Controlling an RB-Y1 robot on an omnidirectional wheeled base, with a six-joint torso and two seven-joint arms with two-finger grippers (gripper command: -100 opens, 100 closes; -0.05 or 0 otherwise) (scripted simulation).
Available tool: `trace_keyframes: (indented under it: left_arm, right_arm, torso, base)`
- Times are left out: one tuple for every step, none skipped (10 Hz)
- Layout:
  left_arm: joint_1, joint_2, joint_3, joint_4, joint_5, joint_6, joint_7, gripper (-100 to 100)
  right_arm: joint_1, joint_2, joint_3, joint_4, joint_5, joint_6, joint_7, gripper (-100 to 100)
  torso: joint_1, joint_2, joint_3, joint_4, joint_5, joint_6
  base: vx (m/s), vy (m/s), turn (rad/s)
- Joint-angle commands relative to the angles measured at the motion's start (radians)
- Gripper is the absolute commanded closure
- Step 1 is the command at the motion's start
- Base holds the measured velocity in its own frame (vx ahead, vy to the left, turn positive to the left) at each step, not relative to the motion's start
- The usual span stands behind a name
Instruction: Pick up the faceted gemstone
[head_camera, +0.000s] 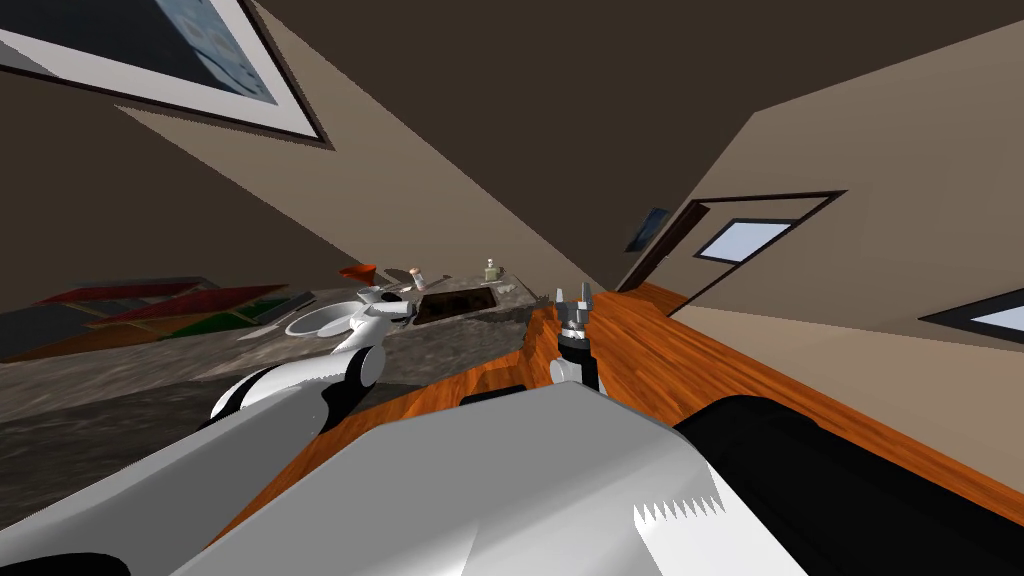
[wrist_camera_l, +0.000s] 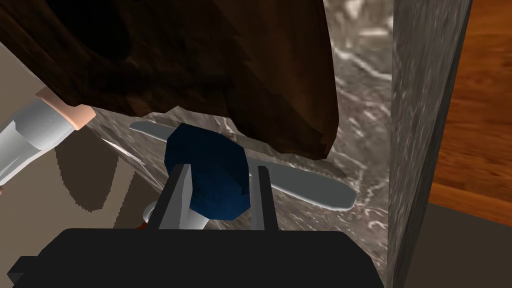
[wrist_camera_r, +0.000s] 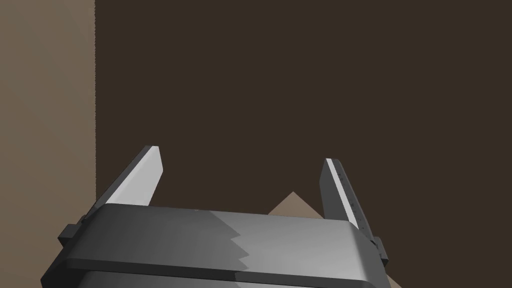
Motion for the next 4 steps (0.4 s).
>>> trace_keyframes:
  left_arm:
    - [0.000,0.000,0.000,0.000,0.000,0.000,0.000,0]
    - [-0.013,0.005,0.006,-0.010,0.000,0.028,-0.011,100]
    - [-0.003,0.000,0.003,-0.013,-0.002,0.014,-0.002,100]
    - [-0.003,0.000,0.003,-0.015,-0.002,0.019,-0.003,0]
  right_arm:
    - [0.000,0.000,0.000,0.000,0.000,0.000,0.000,0]
    - [0.000,0.000,0.000,0.000,0.000,0.000,0.000,0]
    - [0.000,0.000,0.000,0.000,0.000,0.000,0.000,0]
    - [0.000,0.000,0.000,0.000,0.000,0.000,0.000,0]
  torso:
    - [0.000,0.000,0.000,0.000,0.000,0.000]
    - [0.000,0.000,0.000,0.000,0.000,0.000]
    - [-0.002,0.003,0.001,0.000,-0.001,0.000]
    - [-0.002,0.002,0.001,0.000,-0.001,0.000]
  base:
    - [0.000,0.000,0.000]
    - [-0.053,-0.030,-0.001]
    - [-0.033,-0.019,-0.001]
    - [0.000,0.000,0.000]
